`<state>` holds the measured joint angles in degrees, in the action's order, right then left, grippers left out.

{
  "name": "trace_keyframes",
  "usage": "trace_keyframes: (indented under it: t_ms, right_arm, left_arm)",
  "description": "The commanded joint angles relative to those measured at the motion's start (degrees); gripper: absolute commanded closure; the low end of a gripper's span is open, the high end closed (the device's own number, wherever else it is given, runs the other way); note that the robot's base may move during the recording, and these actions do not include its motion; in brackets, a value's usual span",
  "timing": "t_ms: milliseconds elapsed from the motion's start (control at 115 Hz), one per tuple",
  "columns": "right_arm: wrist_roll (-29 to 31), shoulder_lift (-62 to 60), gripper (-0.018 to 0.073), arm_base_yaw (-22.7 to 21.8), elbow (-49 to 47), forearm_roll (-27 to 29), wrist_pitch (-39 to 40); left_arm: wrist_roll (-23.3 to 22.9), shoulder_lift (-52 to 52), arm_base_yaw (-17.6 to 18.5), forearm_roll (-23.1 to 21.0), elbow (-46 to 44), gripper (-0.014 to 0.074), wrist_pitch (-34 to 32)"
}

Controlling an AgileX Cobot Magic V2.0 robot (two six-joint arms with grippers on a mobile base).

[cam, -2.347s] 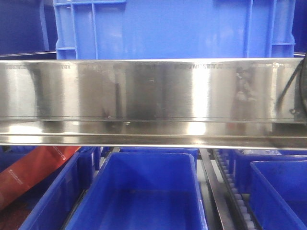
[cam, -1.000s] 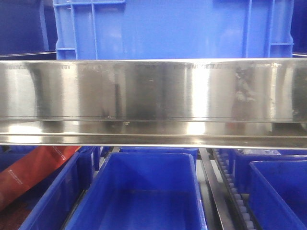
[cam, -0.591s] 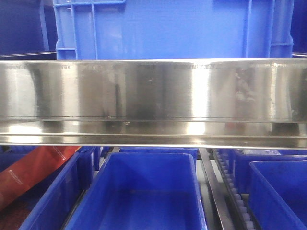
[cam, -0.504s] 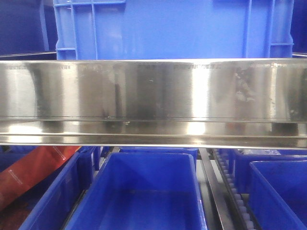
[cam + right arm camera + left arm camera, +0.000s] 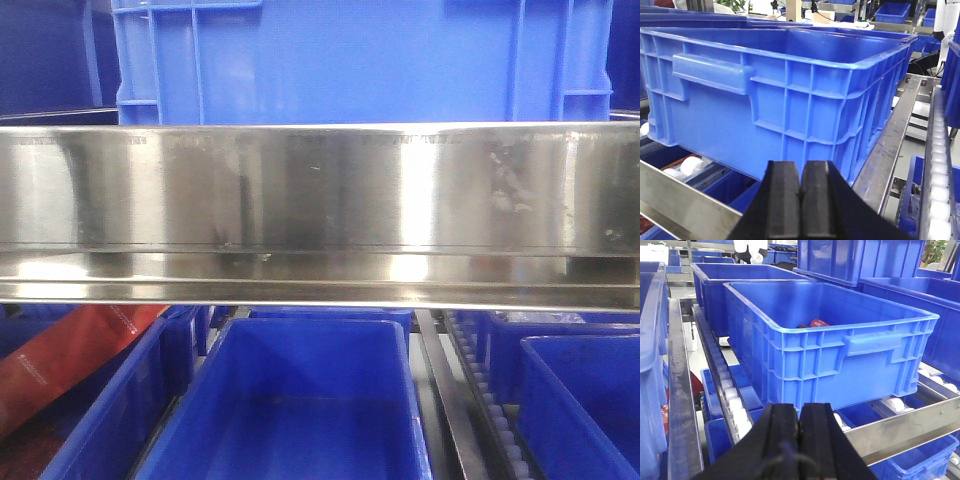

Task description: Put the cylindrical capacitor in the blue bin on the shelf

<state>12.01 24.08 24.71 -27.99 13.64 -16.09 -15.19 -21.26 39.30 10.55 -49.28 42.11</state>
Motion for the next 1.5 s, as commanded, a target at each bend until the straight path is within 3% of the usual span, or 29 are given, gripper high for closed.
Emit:
trace_keyframes:
  t_ms: [0,443,548,652,800,956,1208,1278,1495]
  right_arm:
    - [-0.1,-0.3,0.0712,-0.2,0.1,-0.5,1.6]
    - [-0.1,-0.3,0.0712,-0.2,0.1,-0.5,1.6]
    - [-0.1,-0.3,0.0712,-0.2,0.1,-0.5,1.6]
    - [-0.1,-0.3,0.0712,-0.2,0.1,-0.5,1.6]
    - [-0.1,-0.3,0.0712,-0.2,0.1,-0.5,1.6]
    - [-0.1,-0.3,0.0712,-0.2,0.1,-0.5,1.6]
    - [-0.1,-0.3,0.0712,-0.2,0.1,-0.5,1.6]
    - [-0.1,-0.3,0.0712,-0.2,0.1,-0.5,1.6]
    - [-0.1,-0.3,0.0712,-0.2,0.1,-0.5,1.5]
  left_arm:
    - [-0.5,0.3,0.3,0.2,0.0,0.0707,-1.1]
    - [0.2,0.3,-1.0,0.6,0.3,0.0707,-1.6]
    - [4.6,1.0,-6.1,1.2,3.1,0.0707,-8.3]
    - [8.7,3.8,-14.0,0.2,9.1,0.0707,-16.8]
    - [9.1,9.7,-24.5,-3.9,22.1,0.0707,-26.3]
    - [9.2,14.7,-31.1,-6.4,34.8,0.0707,-33.6]
    - [9.2,20.0,-32.2,-6.9,49.3,0.0707,-44.0]
    - [9.2,21.3,-32.2,-6.9,49.3,0.0707,-38.1]
    - [9.2,21.3,-32.2,-6.9,49.3,0.0707,-37.5]
